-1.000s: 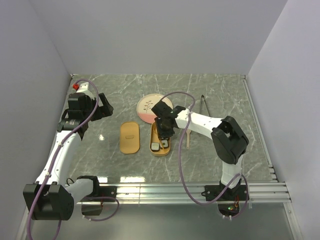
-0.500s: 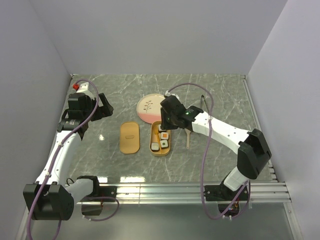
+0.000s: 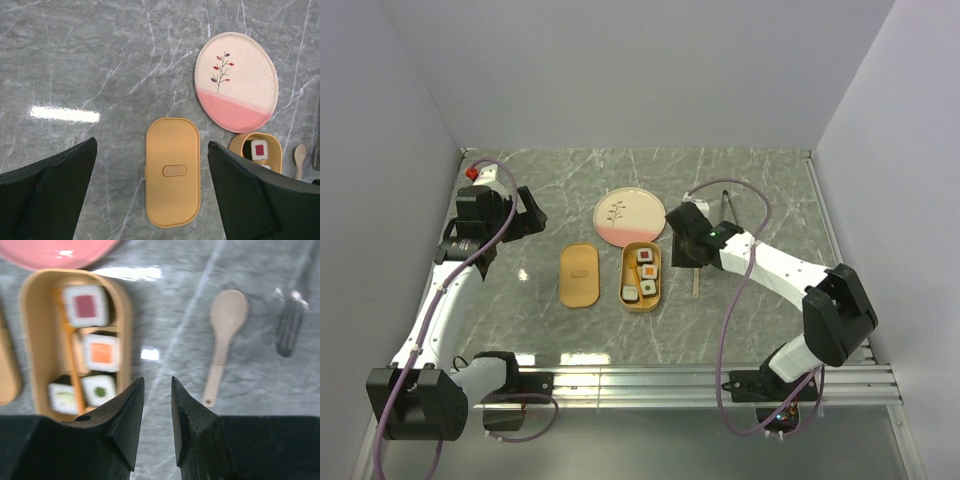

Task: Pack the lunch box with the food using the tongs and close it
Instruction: Place the utensil into the utensil case, then pick up a utensil with the right arm

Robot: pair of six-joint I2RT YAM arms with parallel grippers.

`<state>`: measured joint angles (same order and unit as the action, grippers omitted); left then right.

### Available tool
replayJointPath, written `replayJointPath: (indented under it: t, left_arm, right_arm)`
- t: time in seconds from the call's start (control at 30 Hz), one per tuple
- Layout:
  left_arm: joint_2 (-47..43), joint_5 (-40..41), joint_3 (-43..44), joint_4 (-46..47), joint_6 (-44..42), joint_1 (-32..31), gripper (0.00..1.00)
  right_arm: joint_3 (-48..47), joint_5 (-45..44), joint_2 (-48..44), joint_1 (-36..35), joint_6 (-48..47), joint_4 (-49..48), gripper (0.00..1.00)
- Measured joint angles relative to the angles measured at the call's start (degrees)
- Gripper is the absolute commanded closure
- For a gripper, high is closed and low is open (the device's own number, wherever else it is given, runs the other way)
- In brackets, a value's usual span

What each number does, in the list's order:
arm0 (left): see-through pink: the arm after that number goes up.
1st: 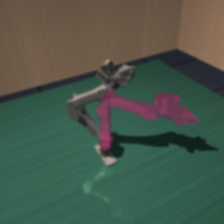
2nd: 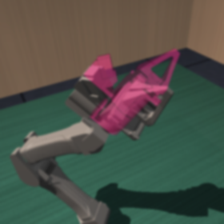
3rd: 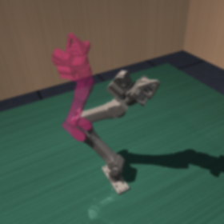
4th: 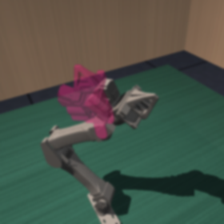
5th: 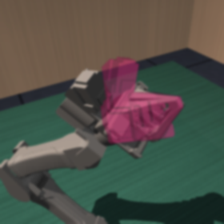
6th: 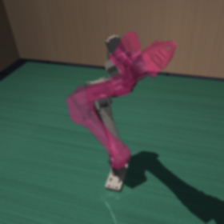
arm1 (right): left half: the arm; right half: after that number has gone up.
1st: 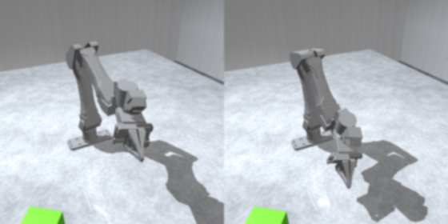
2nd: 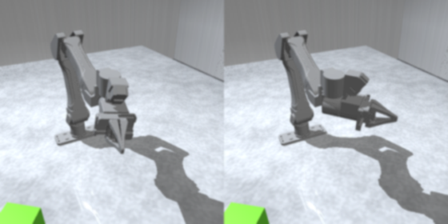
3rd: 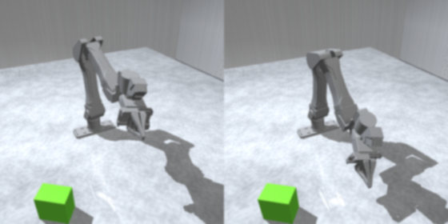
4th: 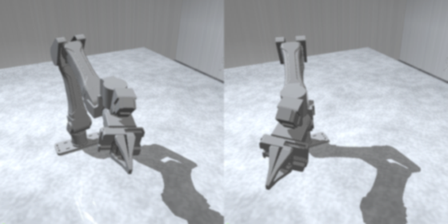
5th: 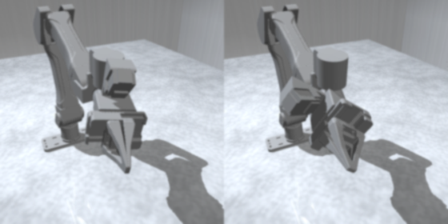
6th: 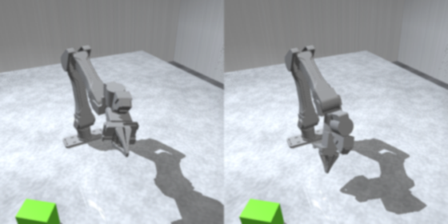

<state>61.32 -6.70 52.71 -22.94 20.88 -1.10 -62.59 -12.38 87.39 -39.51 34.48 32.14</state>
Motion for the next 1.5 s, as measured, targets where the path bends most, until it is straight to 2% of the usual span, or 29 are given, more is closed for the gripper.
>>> replayJointPath:
  t: [0.2, 0.5, 1.2, 1.5]
  left_arm:
    - [0.22, -0.07, 0.0, 0.02, 0.02, 0.0, 0.01]
    - [1.18, -0.15, 0.0, 0.0, 0.02, 0.0, 0.01]
    - [2.36, -0.2, 1.05, -0.48, 0.0, 0.0, 0.01]
    - [2.71, -0.2, 1.09, -0.52, -0.02, -0.02, 0.01]
  right_arm:
    - [5.31, -0.28, -1.44, 2.84, 0.33, -0.17, 0.66]
    - [9.86, -0.24, -1.16, 3.28, 1.09, -2.12, 0.66]
    - [10.43, -0.55, 3.28, 5.86, 1.25, -5.22, 0.66]
    - [10.6, -0.24, 5.92, 7.06, 0.92, -6.12, 0.63]
